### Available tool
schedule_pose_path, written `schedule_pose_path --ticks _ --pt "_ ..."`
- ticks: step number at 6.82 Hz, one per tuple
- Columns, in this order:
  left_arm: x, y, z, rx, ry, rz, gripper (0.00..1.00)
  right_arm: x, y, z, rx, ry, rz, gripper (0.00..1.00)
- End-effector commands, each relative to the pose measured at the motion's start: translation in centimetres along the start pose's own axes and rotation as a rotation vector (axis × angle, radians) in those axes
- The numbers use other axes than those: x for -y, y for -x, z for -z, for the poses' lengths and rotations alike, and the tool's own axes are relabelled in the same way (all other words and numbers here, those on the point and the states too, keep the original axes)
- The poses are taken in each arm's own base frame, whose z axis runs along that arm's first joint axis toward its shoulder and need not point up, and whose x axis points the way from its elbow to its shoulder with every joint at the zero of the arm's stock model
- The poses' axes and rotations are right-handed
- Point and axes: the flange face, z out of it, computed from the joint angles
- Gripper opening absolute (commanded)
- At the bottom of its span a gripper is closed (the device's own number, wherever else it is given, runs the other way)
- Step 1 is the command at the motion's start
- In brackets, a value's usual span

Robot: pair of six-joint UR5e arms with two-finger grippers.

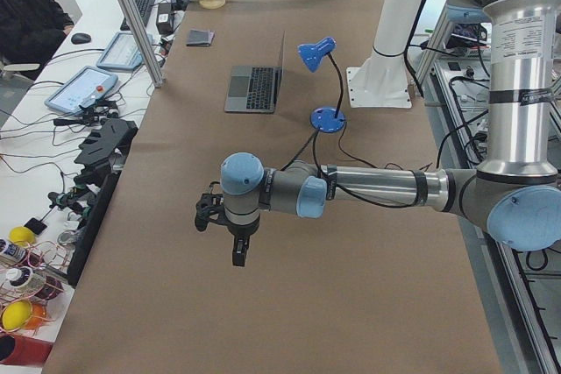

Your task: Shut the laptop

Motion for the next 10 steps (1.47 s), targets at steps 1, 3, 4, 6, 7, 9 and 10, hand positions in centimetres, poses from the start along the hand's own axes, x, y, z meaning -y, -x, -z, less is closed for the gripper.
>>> schedule_pose_path --ticks 1,3,4,6,7,9,10 --pt "0.9 -0.8 0.6 -0.013 -0.014 -0.013 0.98 0.4 0.4 0.3 0.001 -0.004 0.004 1.0" --pt "6.1 -4.6 3.9 -0.013 -0.085 -0.036 0.98 2.5 2.8 1.8 0.097 -0.034 0.032 1.0" --pt "8.8 -7.5 5.0 -0.025 -0.111 -0.024 0.98 4.1 5.1 3.3 0.147 -0.059 0.058 1.0" --pt "13.1 -14.4 6.4 -0.066 -0.141 -0.043 0.98 7.6 13.2 3.8 0.221 -0.046 0.078 1.0" --pt "13.8 -21.0 4.3 -0.123 -0.098 -0.01 0.98 9.1 19.9 3.9 0.244 -0.027 0.087 1.0" --pt "12.8 -30.8 2.1 -0.229 -0.091 0.045 0.93 6.8 32.7 3.4 0.284 0.029 0.046 1.0" --pt "11.5 -34.1 1.6 -0.277 -0.053 0.09 0.88 5.2 36.5 2.6 0.306 0.048 0.002 0.99"
